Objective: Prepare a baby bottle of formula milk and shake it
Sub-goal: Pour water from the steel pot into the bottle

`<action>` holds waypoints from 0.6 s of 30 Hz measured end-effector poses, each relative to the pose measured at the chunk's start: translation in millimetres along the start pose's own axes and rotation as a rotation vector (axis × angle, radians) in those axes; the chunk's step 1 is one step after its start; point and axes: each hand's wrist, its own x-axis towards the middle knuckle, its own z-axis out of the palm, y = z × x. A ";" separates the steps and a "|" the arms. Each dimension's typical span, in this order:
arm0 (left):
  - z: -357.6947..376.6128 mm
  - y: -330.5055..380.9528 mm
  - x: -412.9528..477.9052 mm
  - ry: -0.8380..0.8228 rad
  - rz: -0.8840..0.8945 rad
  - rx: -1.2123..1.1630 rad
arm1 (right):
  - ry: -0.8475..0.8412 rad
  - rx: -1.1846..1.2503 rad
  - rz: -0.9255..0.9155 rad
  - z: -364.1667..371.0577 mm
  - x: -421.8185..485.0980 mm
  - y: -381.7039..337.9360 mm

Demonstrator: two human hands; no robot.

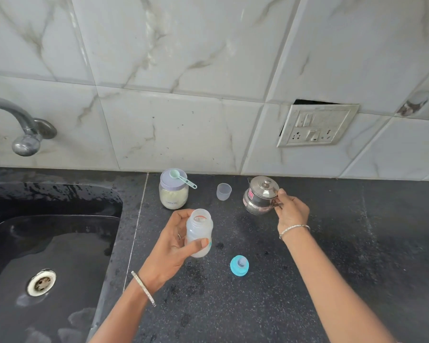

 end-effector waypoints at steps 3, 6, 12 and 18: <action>-0.7 -3.9 3.3 0.008 -0.011 -0.004 | 0.052 -0.023 0.019 4.2 20.4 17.3; -1.4 -5.4 7.0 0.014 -0.012 0.003 | 0.082 -0.050 0.019 8.2 33.7 30.8; -4.2 -6.4 12.7 0.028 -0.025 -0.002 | 0.053 -0.049 0.042 14.3 51.5 38.5; -3.9 -9.2 13.6 0.049 -0.034 -0.021 | 0.018 -0.135 -0.002 17.3 63.2 41.9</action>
